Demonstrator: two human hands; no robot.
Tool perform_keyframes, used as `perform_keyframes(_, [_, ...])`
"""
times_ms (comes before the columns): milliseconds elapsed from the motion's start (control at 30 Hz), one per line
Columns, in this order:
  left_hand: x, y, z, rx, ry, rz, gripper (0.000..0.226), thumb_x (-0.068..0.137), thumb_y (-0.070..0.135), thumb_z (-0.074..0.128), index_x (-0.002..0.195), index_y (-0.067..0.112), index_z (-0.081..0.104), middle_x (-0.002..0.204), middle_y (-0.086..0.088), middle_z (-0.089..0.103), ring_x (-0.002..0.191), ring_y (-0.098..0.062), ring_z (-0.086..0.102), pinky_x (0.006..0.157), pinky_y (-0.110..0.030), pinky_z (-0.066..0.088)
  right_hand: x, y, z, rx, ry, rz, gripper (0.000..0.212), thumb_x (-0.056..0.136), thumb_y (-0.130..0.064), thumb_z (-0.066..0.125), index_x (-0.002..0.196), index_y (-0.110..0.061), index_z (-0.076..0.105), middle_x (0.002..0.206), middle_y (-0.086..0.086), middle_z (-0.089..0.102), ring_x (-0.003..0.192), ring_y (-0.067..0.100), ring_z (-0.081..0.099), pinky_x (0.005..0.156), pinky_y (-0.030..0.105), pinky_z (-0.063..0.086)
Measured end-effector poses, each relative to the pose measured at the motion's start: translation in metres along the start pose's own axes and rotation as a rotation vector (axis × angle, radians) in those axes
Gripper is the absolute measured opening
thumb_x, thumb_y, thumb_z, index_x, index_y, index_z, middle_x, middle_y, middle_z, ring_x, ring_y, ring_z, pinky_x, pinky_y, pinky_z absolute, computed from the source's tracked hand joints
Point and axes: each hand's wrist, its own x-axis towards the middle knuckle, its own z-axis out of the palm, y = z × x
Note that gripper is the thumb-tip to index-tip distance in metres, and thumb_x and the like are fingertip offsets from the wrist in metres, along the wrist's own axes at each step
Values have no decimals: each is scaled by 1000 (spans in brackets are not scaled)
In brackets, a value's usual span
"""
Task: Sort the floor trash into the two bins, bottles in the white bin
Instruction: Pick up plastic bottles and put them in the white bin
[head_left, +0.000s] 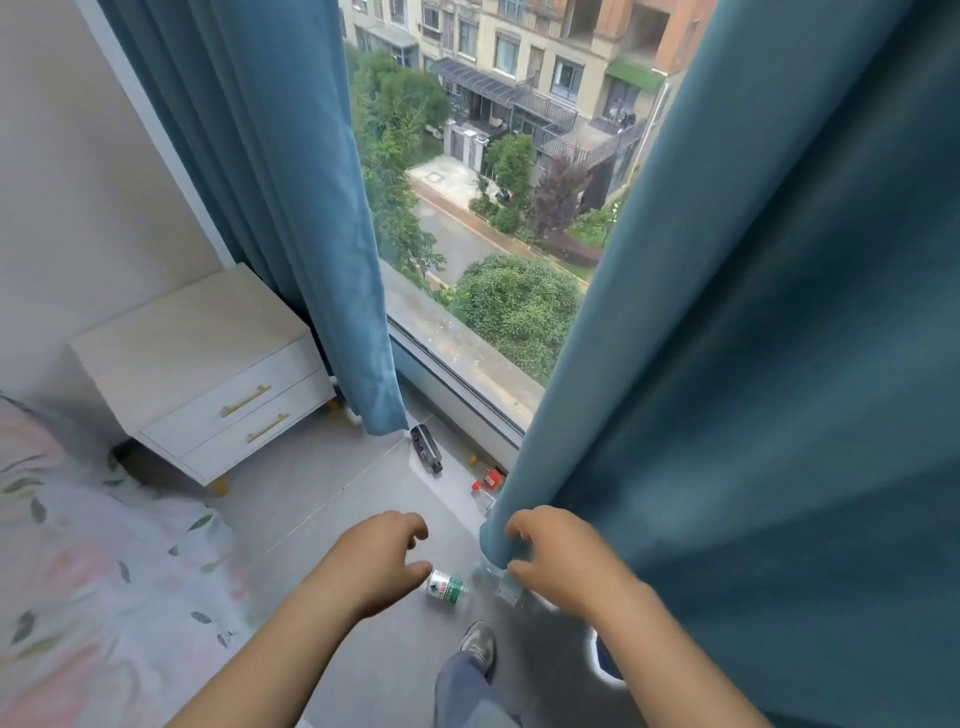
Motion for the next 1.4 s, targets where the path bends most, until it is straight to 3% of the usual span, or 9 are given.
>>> perform_keyframes(333, [69,-14,-45,-32,45,-123,37,89,37,54,124,26,53,119,8,59,106,-13,56,86,-24,42,116,-5,-42,-52,-38,-149,43,88,-23,54,131,-20,52,127,3,55,115,22,53,92,32,45])
perform_keyframes(533, [107,-32,-65,-52,13,-138,38,88,36,54,125,26,53,119,8,59,106,-13,55,86,-24,42,166,-9,-49,-88,-93,-139,43,87,-24,55,130,-20,52,125,3,56,114,22,54,91,31,44])
perform_keyframes(767, [173,-70,-101,18,-65,-47,39,89,35,53,127,26,51,123,7,58,113,-14,54,82,-24,38,219,-18,-46,-10,-97,11,45,84,-23,54,129,-21,54,123,3,57,113,23,55,91,33,47])
perform_keyframes(1033, [259,-131,-145,198,-184,155,39,89,33,51,127,23,51,126,3,56,116,-18,52,94,-29,42,270,-40,-33,119,-74,294,43,86,-20,52,129,-20,53,123,4,56,112,24,55,86,29,44])
perform_keyframes(1400, [365,-149,-105,453,-356,359,38,88,27,51,124,18,54,123,-5,58,113,-26,54,94,-35,46,316,-14,20,229,-52,557,34,85,-20,54,119,-14,54,119,7,57,110,25,55,84,30,44])
